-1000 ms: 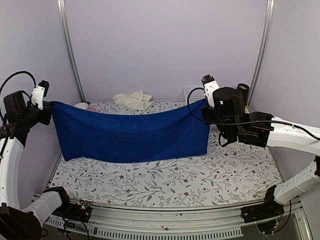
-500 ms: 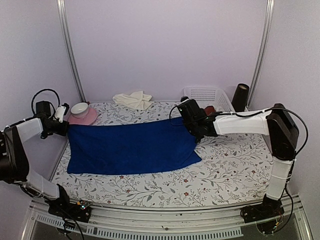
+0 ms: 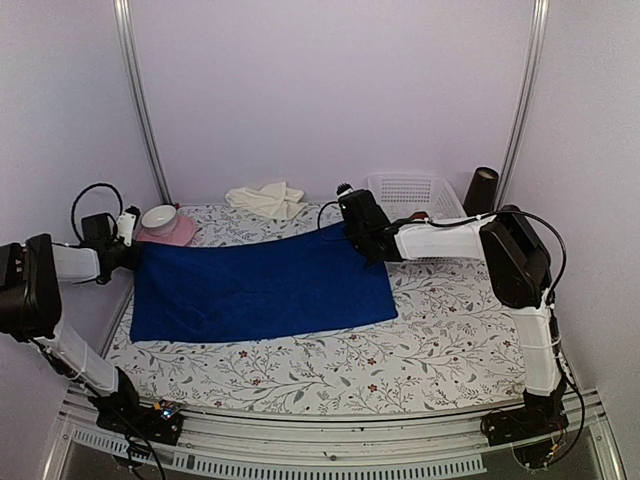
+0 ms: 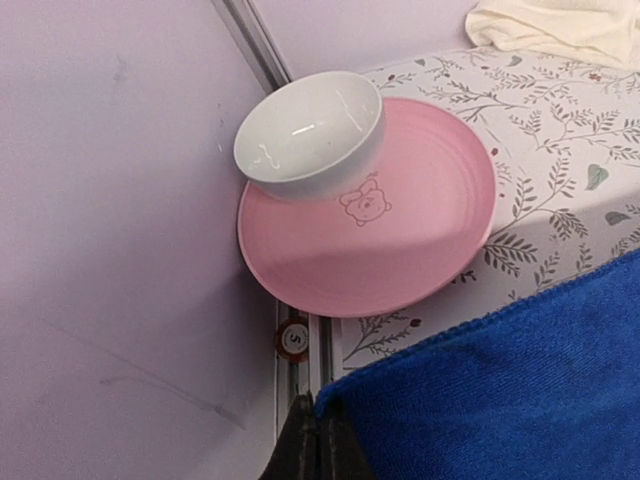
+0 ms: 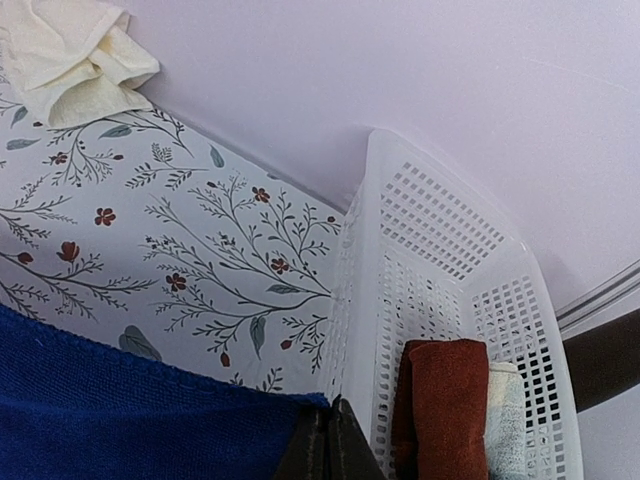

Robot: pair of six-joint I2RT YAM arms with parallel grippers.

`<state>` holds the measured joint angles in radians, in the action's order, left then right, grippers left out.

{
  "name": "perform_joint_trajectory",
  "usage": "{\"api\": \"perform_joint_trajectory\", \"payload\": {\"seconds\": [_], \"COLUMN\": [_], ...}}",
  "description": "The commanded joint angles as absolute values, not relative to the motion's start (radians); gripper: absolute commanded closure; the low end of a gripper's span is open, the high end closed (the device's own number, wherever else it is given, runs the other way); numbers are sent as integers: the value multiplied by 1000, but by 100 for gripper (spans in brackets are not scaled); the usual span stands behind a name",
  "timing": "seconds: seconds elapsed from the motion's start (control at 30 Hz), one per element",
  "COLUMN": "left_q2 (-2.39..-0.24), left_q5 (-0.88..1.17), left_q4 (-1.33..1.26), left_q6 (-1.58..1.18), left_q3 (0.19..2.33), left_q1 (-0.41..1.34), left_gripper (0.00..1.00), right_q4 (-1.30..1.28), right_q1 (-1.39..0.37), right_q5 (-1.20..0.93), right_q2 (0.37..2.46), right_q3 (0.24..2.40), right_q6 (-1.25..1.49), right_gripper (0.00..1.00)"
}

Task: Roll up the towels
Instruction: Fold the towel at the center of the board.

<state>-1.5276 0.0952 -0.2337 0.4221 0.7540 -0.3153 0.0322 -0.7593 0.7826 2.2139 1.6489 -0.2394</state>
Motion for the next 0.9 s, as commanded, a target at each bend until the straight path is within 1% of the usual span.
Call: {"api": "perform_joint_trajectory", "payload": {"seconds": [0.0,0.13,0.23,0.3,0.5,0.87], "left_q2": [-1538,-1546,-1546,-1535,-1456,-1394], "left_q5": [66,129,139,165,363,546], "left_q4": [-463,-463,-460,-447,-351,-251], "left_q6": [472,499,534,564,699,826], "left_q3": [698,697,695,686,626,585], "left_q1": [-310,-309,-312,-325,-403,-524], "left_gripper": [100,100,100,100,100,100], "right_q4": [88,101,105,120,160,184], "right_q1": [-728,-715,-708,-708,-708,-709], "right_q5": [771,760,741,714,583,498], "right_q2": [2258,2271,2261,2229,2118,2000], "right_q3": [1696,1703,1682,1636,1461,1296], "right_q6": [-276,-292,-297,-301,-318,-311], "right_gripper": [98,99,99,99,98,99]}}
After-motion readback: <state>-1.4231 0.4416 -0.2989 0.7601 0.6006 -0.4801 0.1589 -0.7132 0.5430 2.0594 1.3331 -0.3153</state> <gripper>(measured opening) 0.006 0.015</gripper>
